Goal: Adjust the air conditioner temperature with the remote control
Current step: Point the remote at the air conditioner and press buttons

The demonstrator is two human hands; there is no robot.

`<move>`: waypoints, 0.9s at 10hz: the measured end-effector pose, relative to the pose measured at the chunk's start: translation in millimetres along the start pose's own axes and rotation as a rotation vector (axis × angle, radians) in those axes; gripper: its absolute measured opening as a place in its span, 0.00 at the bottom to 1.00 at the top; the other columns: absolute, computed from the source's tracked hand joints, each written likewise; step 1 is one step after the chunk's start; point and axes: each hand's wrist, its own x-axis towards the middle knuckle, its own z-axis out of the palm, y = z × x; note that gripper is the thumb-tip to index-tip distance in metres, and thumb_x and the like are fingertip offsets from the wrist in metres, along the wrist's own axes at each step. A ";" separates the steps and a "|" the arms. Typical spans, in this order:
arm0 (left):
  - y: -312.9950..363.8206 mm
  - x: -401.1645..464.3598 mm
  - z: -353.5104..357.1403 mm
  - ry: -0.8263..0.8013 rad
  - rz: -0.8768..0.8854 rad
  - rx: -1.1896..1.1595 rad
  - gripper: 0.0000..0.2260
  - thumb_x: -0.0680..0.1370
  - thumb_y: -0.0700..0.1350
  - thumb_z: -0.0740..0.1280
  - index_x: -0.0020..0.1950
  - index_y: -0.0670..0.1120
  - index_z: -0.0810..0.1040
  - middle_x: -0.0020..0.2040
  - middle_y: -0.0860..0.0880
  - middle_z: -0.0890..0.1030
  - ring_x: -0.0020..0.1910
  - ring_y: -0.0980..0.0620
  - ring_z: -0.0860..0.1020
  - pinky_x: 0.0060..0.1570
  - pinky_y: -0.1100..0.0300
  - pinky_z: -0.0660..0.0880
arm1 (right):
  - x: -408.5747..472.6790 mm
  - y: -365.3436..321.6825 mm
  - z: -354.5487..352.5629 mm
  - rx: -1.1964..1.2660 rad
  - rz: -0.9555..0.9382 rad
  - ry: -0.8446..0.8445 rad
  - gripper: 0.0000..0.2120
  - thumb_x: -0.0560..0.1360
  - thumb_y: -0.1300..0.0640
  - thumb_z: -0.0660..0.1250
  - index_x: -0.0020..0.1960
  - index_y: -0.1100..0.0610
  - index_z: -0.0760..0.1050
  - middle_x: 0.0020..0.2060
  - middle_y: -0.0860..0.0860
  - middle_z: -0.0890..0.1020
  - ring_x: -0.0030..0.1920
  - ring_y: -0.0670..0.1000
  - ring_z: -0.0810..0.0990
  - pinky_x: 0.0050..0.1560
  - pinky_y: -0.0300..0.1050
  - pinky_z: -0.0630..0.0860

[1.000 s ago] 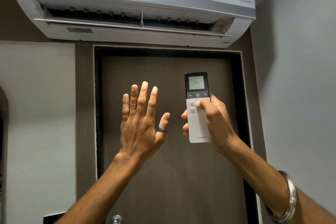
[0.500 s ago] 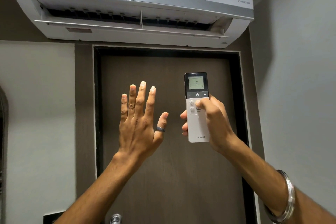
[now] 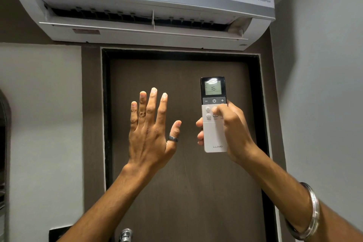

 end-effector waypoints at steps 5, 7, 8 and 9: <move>1.7 -3.2 1.8 -0.029 0.007 -0.003 0.33 0.83 0.61 0.55 0.84 0.45 0.58 0.85 0.42 0.52 0.85 0.43 0.45 0.84 0.46 0.40 | -1.6 3.0 -3.1 -0.004 0.007 0.007 0.14 0.74 0.53 0.61 0.56 0.58 0.75 0.35 0.59 0.86 0.27 0.59 0.82 0.30 0.54 0.84; 2.0 -2.5 1.8 -0.031 0.009 -0.015 0.33 0.82 0.60 0.57 0.84 0.45 0.58 0.85 0.42 0.53 0.85 0.42 0.46 0.84 0.47 0.40 | -4.6 3.9 -3.1 -0.046 -0.022 0.043 0.12 0.78 0.49 0.66 0.56 0.56 0.75 0.35 0.57 0.86 0.27 0.58 0.83 0.30 0.52 0.84; 3.0 -4.0 1.7 -0.033 0.011 -0.021 0.33 0.82 0.60 0.56 0.84 0.45 0.58 0.85 0.42 0.53 0.85 0.42 0.46 0.84 0.45 0.42 | -5.3 5.5 -3.8 -0.040 -0.014 0.069 0.11 0.84 0.48 0.67 0.55 0.56 0.75 0.36 0.58 0.86 0.27 0.57 0.84 0.30 0.51 0.83; 3.5 -5.3 1.9 -0.037 0.015 -0.025 0.33 0.82 0.60 0.56 0.84 0.45 0.59 0.85 0.41 0.54 0.85 0.42 0.46 0.84 0.44 0.44 | -4.8 7.1 -4.5 -0.030 -0.007 0.089 0.12 0.83 0.48 0.68 0.55 0.58 0.75 0.36 0.59 0.86 0.26 0.58 0.83 0.30 0.51 0.83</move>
